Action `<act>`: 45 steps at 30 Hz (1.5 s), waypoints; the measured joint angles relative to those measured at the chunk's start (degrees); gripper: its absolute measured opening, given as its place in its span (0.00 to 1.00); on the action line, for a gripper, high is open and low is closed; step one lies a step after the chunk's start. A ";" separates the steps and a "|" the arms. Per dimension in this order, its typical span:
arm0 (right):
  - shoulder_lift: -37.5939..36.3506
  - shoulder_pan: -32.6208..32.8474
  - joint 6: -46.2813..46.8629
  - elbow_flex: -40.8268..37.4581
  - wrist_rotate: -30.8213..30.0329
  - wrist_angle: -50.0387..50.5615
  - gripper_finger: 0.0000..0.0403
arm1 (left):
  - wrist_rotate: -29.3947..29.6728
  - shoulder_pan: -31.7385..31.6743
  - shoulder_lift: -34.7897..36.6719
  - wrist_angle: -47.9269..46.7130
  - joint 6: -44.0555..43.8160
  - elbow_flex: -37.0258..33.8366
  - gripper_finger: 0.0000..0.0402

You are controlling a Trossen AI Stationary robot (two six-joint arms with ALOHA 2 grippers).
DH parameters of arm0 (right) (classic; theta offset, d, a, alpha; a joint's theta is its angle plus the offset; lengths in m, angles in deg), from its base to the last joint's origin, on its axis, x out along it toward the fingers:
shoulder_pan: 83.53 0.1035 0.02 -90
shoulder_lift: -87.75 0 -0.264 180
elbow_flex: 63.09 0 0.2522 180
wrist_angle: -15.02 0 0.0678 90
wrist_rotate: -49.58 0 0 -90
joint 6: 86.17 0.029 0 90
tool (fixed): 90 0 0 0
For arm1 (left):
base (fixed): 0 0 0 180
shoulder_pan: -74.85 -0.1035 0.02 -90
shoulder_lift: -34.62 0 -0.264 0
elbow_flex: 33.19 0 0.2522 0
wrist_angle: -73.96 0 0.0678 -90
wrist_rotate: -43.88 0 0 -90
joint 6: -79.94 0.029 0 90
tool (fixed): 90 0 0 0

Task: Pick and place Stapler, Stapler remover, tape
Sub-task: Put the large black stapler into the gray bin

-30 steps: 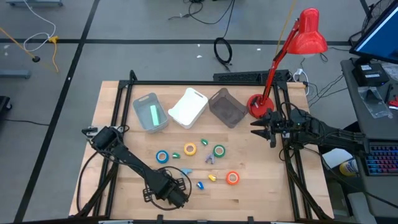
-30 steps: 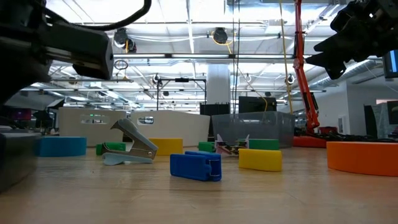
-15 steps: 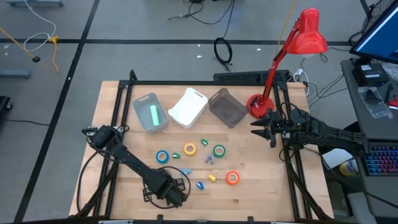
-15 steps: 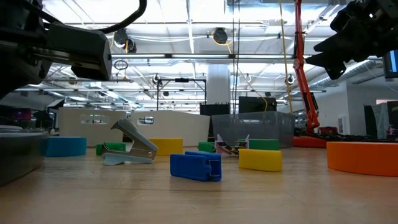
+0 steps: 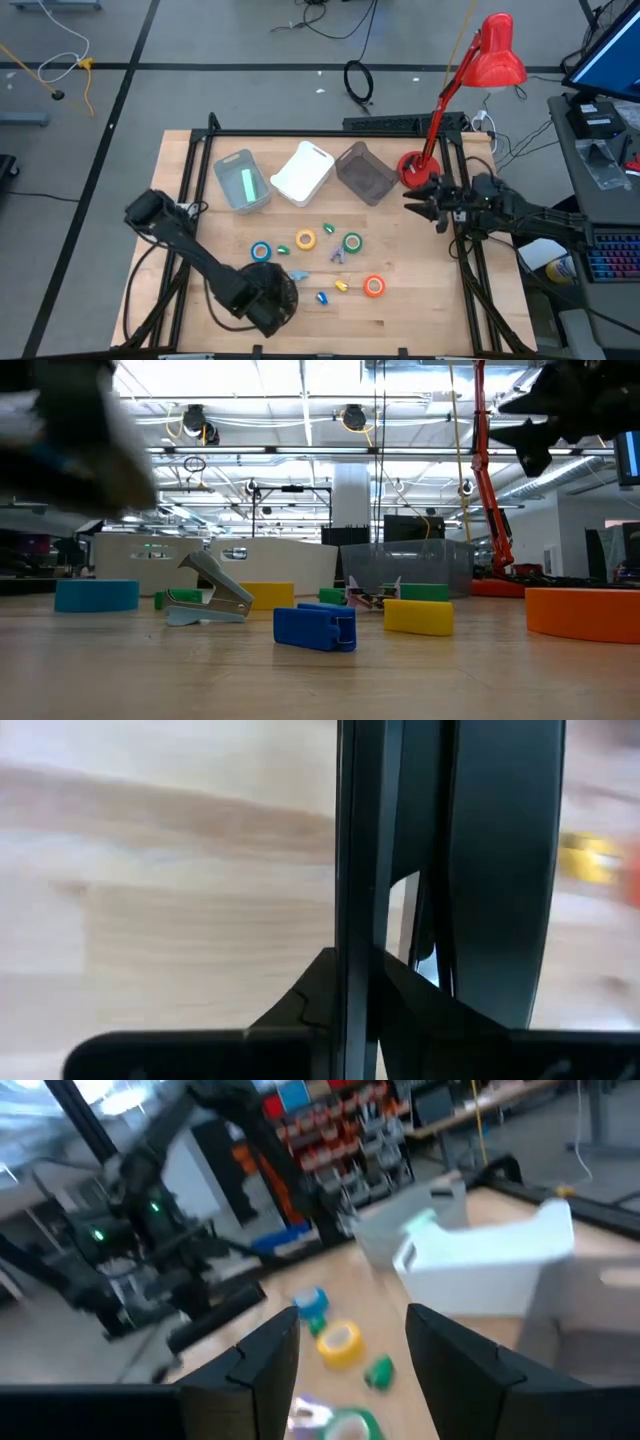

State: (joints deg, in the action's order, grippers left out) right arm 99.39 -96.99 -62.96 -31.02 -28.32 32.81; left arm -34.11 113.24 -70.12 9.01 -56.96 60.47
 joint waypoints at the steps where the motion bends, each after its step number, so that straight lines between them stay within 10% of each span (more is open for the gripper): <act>1: -0.02 0.01 0.18 0.00 0.01 -1.14 0.45 | 1.65 0.01 0.78 0.49 1.78 0.02 0.10; 11: 2.75 0.03 -1.74 0.01 4.90 -12.00 0.45 | 10.49 -2.77 4.24 11.63 20.73 0.04 0.10; 16: 8.93 0.24 -7.19 0.02 16.62 -19.76 0.45 | 5.91 -6.05 4.21 19.75 31.18 0.09 0.10; 26: 21.59 7.04 -26.90 3.69 19.41 -22.98 0.45 | -3.83 -12.86 4.23 27.54 39.78 0.11 0.10; 45: 37.59 24.62 -66.64 13.27 -3.90 -12.15 0.45 | -15.80 -20.42 4.23 32.91 40.78 0.13 0.10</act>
State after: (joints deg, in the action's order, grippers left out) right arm 136.98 -72.37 -129.60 -17.75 -32.22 20.67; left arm -49.91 92.82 -65.88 41.92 -16.17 60.60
